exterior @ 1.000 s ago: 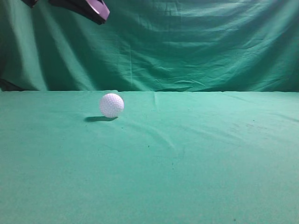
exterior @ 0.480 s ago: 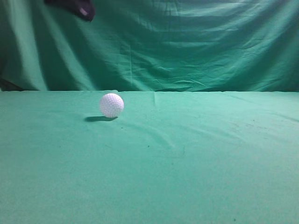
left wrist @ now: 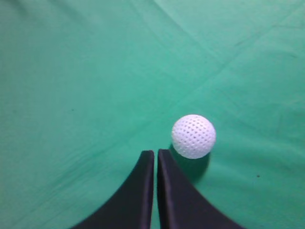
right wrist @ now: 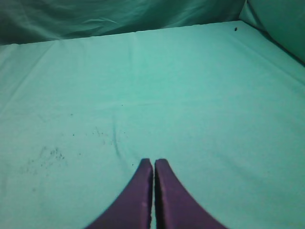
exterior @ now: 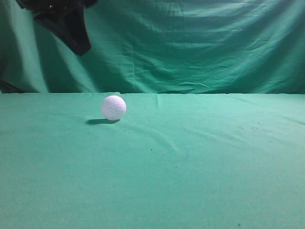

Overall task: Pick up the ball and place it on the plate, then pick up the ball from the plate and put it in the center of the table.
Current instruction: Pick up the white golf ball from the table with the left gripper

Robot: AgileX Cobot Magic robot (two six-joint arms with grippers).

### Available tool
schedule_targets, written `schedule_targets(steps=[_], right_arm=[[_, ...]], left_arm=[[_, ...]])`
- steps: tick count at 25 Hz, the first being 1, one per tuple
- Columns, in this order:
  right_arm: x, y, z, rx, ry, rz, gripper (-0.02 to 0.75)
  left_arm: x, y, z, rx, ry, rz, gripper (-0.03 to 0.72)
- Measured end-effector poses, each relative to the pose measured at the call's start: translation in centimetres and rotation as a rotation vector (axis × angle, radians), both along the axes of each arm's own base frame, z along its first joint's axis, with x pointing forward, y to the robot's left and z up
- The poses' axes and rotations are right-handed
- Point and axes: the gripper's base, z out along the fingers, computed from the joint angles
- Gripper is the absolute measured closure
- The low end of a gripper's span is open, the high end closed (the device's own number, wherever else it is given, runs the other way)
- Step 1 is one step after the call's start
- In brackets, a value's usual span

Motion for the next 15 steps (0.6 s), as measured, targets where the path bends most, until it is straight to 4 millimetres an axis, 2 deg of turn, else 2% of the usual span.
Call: schedule_targets(steps=[5, 8, 12, 15], right_arm=[[0.0, 0.0, 0.0, 0.000, 0.000, 0.000, 0.738], [0.0, 0.0, 0.0, 0.000, 0.000, 0.000, 0.738], [0.0, 0.0, 0.0, 0.000, 0.000, 0.000, 0.738], [0.0, 0.0, 0.0, 0.000, 0.000, 0.000, 0.738]], left_arm=[[-0.1, -1.4, 2.7, -0.056, 0.115, -0.093, 0.688], [0.1, -2.0, 4.1, -0.081, 0.117, -0.131, 0.688], [0.9, -2.7, 3.4, -0.052, 0.216, -0.150, 0.688], [2.2, -3.6, 1.4, -0.004, 0.333, -0.167, 0.688]])
